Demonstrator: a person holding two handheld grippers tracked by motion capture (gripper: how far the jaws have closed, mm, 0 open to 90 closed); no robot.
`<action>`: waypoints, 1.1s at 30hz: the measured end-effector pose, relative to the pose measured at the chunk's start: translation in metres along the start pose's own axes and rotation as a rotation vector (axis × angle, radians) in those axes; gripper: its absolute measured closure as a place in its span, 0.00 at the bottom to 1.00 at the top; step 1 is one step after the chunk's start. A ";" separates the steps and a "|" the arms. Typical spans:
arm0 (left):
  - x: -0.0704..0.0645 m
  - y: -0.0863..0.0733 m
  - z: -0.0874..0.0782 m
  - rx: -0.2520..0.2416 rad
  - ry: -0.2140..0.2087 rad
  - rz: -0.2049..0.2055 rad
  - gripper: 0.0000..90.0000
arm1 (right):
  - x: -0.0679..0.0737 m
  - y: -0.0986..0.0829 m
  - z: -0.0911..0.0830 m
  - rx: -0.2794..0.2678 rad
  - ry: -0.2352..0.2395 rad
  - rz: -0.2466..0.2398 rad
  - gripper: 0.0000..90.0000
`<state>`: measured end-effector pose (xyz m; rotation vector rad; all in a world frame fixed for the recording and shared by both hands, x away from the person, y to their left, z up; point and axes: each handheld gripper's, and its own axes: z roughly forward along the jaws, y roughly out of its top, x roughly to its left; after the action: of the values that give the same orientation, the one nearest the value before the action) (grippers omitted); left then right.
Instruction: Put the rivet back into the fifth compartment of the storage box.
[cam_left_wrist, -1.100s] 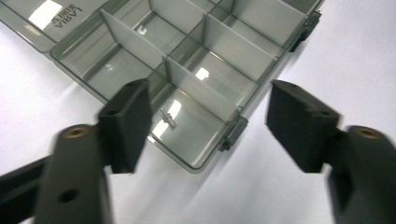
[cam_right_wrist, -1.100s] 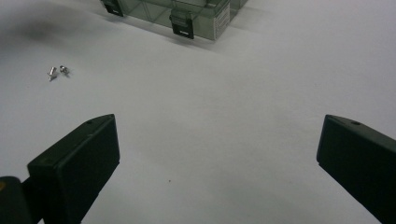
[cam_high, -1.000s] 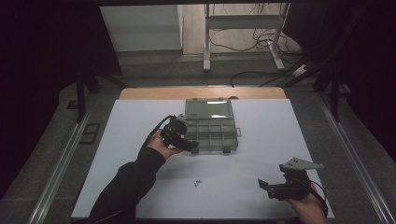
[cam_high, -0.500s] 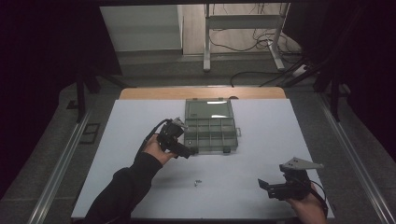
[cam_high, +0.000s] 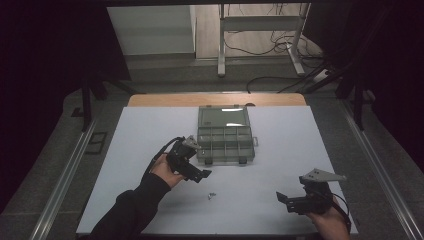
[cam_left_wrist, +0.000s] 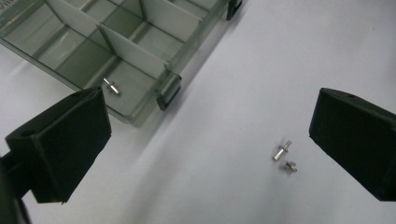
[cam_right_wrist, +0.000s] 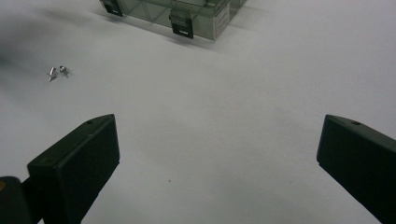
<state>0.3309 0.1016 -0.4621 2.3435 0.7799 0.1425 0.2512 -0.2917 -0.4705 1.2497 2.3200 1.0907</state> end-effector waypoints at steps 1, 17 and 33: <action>-0.001 -0.002 0.000 0.004 0.002 0.004 0.00 | 0.000 0.000 0.000 0.000 0.000 0.000 0.00; -0.018 -0.016 0.007 0.043 0.012 0.025 0.00 | 0.000 0.000 0.000 0.001 0.004 -0.004 0.00; -0.027 -0.020 0.031 0.130 -0.039 0.044 0.11 | 0.000 0.000 0.001 0.006 0.006 -0.005 0.00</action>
<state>0.3077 0.0811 -0.4959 2.4794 0.7386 0.0661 0.2515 -0.2909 -0.4708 1.2437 2.3308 1.0887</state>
